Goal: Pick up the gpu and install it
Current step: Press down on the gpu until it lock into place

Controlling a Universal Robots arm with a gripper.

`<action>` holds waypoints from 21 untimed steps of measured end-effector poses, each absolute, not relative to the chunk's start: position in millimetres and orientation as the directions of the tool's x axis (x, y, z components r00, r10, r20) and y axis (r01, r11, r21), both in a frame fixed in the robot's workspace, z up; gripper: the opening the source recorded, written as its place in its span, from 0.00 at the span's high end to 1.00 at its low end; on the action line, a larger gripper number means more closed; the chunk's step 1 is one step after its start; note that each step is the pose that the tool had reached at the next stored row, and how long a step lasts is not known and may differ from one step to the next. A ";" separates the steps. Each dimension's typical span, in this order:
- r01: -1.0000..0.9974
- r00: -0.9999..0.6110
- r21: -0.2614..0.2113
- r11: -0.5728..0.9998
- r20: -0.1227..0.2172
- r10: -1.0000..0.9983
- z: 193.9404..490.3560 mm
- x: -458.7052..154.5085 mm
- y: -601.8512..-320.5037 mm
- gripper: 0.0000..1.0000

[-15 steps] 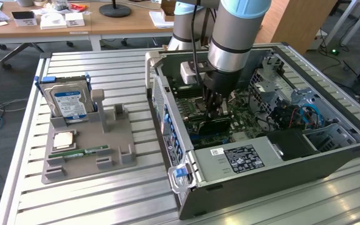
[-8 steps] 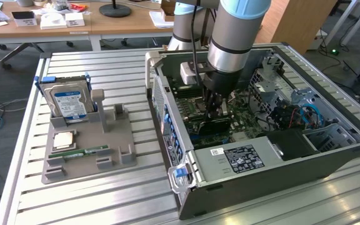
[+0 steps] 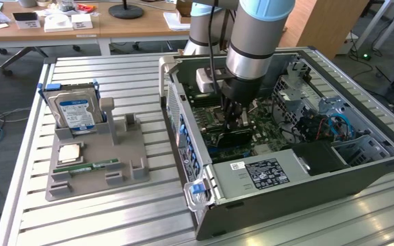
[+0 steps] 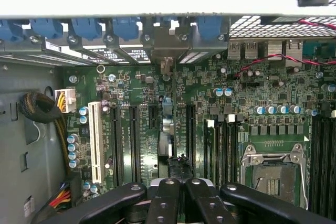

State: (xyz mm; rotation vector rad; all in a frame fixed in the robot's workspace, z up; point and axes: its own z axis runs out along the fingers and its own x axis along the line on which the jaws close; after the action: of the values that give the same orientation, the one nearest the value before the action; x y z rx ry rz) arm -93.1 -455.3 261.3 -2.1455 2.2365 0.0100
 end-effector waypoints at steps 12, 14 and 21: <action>-0.999 -0.041 -0.025 0.042 -0.035 -0.999 260.2 -93.9 -455.4 0.89; -0.999 -0.041 -0.025 0.042 -0.035 -0.999 260.0 -94.1 -455.4 0.89; -0.999 -0.041 -0.025 0.042 -0.035 -0.999 259.5 -94.6 -455.4 0.89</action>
State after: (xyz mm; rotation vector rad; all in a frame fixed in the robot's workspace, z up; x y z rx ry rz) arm -94.6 -455.4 259.5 -2.1452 2.2364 0.0089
